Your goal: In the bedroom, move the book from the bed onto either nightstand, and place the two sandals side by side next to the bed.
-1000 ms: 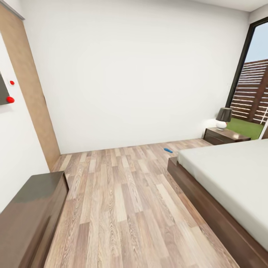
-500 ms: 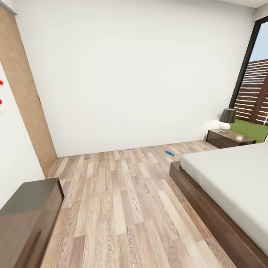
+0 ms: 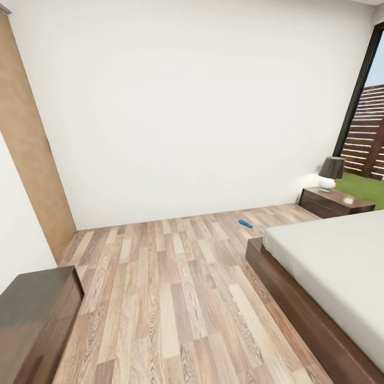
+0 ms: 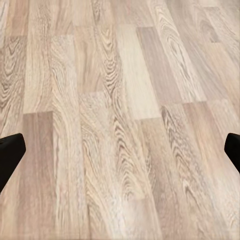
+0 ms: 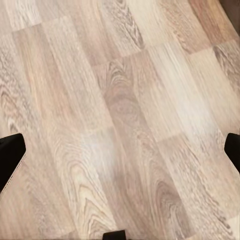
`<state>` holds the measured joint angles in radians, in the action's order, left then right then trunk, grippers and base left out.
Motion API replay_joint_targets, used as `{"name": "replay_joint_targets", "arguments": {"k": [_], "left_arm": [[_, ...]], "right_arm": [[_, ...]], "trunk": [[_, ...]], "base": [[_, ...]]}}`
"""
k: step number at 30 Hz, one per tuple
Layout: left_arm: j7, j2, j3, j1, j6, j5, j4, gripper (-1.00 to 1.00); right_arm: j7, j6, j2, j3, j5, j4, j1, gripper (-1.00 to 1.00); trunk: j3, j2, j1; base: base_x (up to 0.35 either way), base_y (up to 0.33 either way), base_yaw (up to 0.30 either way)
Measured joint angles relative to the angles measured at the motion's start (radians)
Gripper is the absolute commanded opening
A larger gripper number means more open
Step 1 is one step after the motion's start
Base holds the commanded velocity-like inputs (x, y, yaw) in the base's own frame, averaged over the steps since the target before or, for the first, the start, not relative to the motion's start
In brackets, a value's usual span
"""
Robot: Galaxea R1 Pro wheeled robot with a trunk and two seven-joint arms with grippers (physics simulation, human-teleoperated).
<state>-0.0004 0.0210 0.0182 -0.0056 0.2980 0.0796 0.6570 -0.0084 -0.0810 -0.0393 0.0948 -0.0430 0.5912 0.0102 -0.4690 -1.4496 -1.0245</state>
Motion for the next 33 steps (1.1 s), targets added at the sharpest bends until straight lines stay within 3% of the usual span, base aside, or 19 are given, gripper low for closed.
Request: {"name": "replay_joint_targets", "arguments": {"k": [33], "left_arm": [[0.0,0.002,0.0,0.0,-0.002,-0.001,0.0,1.0]], "right_arm": [[-0.001,0.0,0.004,-0.004,0.004,0.0,0.0,1.0]], "trunk": [[0.0,0.0,0.0]], "base": [[0.332,0.083,0.0]]}}
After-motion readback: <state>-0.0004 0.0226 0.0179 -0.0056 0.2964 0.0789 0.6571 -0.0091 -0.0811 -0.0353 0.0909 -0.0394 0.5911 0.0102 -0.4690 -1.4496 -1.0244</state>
